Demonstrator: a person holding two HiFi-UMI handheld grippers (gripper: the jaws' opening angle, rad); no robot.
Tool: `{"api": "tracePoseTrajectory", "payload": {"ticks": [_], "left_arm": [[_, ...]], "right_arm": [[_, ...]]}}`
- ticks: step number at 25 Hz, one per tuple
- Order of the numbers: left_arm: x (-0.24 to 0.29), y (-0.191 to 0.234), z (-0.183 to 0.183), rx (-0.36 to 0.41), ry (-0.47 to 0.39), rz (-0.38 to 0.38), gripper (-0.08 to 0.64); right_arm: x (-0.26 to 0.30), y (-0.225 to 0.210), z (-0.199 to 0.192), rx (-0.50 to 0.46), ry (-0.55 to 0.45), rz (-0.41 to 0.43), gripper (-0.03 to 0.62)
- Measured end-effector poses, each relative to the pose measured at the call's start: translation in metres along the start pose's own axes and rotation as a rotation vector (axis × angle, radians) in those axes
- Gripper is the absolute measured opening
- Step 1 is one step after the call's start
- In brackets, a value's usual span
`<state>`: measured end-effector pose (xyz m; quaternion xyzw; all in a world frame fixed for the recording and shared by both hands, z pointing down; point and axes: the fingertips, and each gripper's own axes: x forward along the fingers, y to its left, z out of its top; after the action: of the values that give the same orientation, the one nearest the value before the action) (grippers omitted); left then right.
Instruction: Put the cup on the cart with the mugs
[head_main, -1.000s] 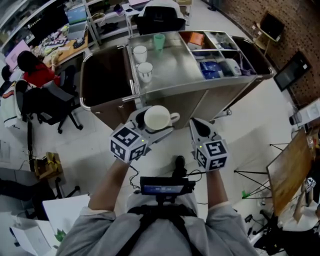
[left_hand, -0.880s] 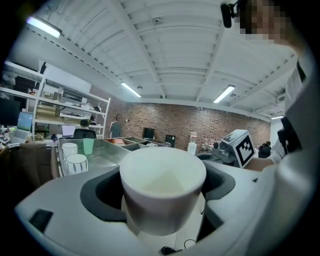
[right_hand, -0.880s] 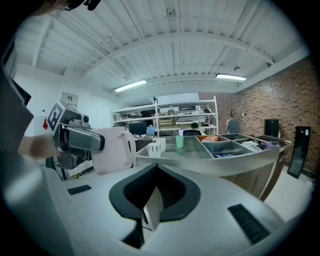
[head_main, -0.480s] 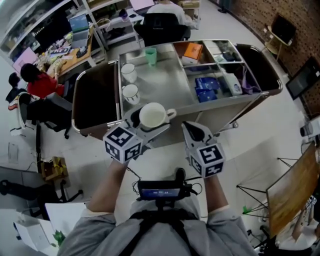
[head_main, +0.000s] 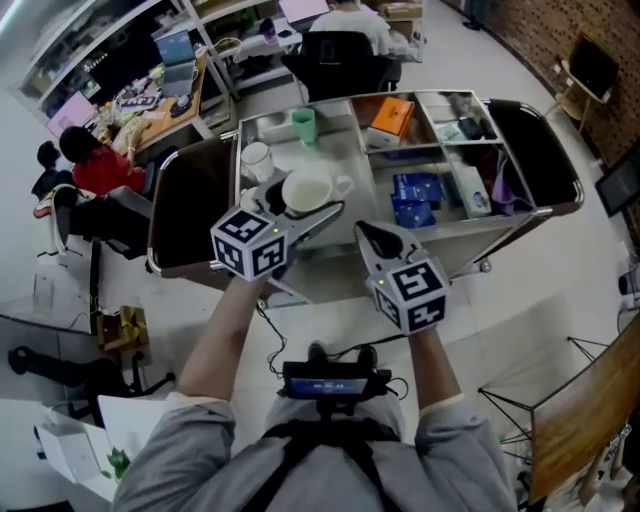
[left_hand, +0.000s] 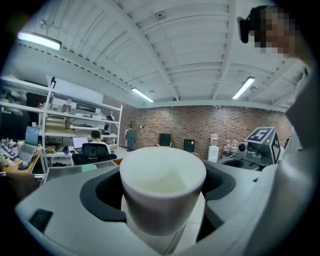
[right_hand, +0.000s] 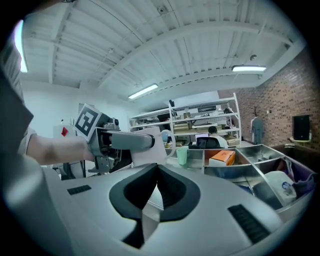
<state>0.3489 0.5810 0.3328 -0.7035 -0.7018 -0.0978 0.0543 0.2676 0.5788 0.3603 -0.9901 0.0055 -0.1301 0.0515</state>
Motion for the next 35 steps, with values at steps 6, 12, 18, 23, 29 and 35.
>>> {"api": "tracePoseTrajectory", "payload": {"ticks": [6,12,18,23,29,35], "left_arm": [[0.035,0.035,-0.016,0.005,0.039,0.015,0.439],[0.062,0.066,-0.033,0.004,0.053,0.041,0.439],[0.083,0.092,-0.051,-0.002,0.071,0.076,0.439],[0.098,0.106,-0.065,-0.007,0.098,0.085,0.439],[0.114,0.121,-0.084,-0.029,0.117,0.095,0.439],[0.129,0.131,-0.105,-0.025,0.162,0.113,0.44]], "right_arm": [[0.033,-0.019,-0.003,0.017,0.044,-0.012,0.006],[0.057,-0.031,-0.005,0.013,0.082,-0.023,0.006],[0.072,-0.035,-0.007,0.02,0.102,-0.023,0.006],[0.081,-0.033,-0.009,0.031,0.109,-0.022,0.006],[0.084,-0.034,-0.011,0.039,0.112,-0.024,0.006],[0.083,-0.041,-0.016,0.046,0.112,-0.028,0.006]]}}
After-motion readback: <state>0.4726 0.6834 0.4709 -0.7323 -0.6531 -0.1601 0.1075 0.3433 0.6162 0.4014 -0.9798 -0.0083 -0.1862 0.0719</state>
